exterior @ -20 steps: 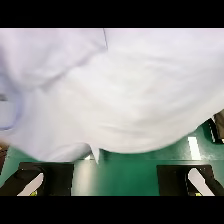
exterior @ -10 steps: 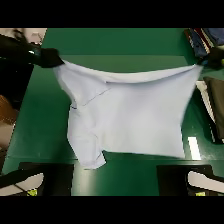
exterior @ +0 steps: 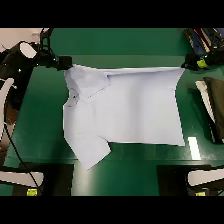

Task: Fold the shirts.

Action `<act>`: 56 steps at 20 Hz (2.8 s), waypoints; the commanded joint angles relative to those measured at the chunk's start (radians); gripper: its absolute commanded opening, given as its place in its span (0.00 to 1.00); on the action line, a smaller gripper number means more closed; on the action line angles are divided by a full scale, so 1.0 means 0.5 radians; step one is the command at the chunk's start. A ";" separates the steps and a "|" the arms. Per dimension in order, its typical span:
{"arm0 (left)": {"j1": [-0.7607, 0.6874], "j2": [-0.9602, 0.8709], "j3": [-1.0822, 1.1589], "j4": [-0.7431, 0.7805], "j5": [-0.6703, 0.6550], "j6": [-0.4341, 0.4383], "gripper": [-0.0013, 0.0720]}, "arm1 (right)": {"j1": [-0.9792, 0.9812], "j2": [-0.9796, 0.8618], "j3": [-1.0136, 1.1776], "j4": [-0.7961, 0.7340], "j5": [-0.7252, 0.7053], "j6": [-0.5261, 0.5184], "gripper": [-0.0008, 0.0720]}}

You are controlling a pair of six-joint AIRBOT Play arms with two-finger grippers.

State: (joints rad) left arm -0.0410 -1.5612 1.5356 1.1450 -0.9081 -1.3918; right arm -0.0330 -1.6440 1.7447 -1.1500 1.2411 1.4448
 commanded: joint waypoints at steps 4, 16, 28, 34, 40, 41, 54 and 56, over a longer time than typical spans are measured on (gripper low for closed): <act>0.020 -0.025 -0.197 -0.007 -0.556 0.174 0.05 | -0.024 0.181 -0.488 -0.148 0.012 -0.033 0.03; 0.025 0.307 -0.637 0.128 -0.728 -0.063 0.85 | -0.029 0.602 -1.023 -0.147 0.027 -0.008 0.58; 0.024 1.454 -2.171 -0.007 -0.735 -0.464 0.85 | -0.098 0.968 -1.023 -0.146 0.003 -0.010 0.58; 0.024 1.454 -2.334 -0.397 -0.322 -0.303 0.85 | -0.047 0.968 -1.023 -0.145 -0.013 -0.009 0.58; 0.024 1.454 -2.381 -0.561 -0.320 -0.174 0.05 | -0.085 0.968 -1.024 -0.163 0.220 -0.011 0.58; 0.024 1.454 -2.358 -0.571 -0.356 -0.166 0.05 | -0.131 0.970 -1.034 -0.166 0.307 -0.011 0.58; 0.024 1.454 -2.066 -0.570 -0.458 -0.079 0.05 | -1.029 1.308 -2.588 -0.091 0.249 -0.080 0.77; 0.024 1.454 -2.066 -0.571 -0.440 -0.080 0.05 | -0.925 1.308 -2.629 -0.040 0.208 -0.079 0.73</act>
State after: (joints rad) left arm -0.0296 -0.8349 0.4988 0.8612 -1.1408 -1.4338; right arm -0.5228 -0.9936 0.5037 -1.1992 1.3926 1.4094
